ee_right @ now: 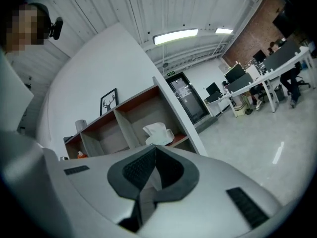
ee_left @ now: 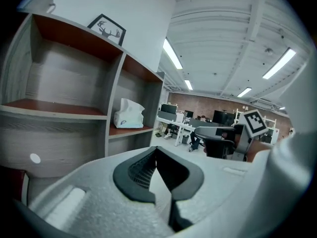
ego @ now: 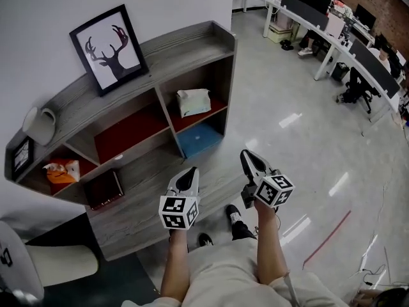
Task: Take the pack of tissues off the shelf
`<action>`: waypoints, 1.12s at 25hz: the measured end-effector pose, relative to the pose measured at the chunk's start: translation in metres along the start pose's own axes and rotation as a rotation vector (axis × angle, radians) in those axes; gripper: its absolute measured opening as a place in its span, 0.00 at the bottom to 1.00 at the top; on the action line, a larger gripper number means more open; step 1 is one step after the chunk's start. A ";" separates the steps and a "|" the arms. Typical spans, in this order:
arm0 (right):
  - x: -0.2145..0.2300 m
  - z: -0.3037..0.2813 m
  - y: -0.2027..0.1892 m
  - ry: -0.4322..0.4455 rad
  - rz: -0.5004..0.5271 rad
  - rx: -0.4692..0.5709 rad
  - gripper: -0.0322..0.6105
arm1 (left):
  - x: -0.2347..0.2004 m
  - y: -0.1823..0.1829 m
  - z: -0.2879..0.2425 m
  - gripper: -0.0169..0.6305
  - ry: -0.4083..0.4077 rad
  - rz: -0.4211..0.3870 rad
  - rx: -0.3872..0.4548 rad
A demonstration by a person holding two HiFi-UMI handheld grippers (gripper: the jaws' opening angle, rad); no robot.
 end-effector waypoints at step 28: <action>0.009 -0.154 0.012 0.148 0.374 -0.245 0.08 | -0.050 0.080 -0.086 0.04 0.410 -0.066 0.060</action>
Point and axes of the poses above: the fingertips, and each gripper's own axes: z backward along the fingers, x to its right, y out of its top, the point moved 4 cm from there along z, backward along the fingers, and after that the axes turned 6 degrees about x, right-handed, at the moved point
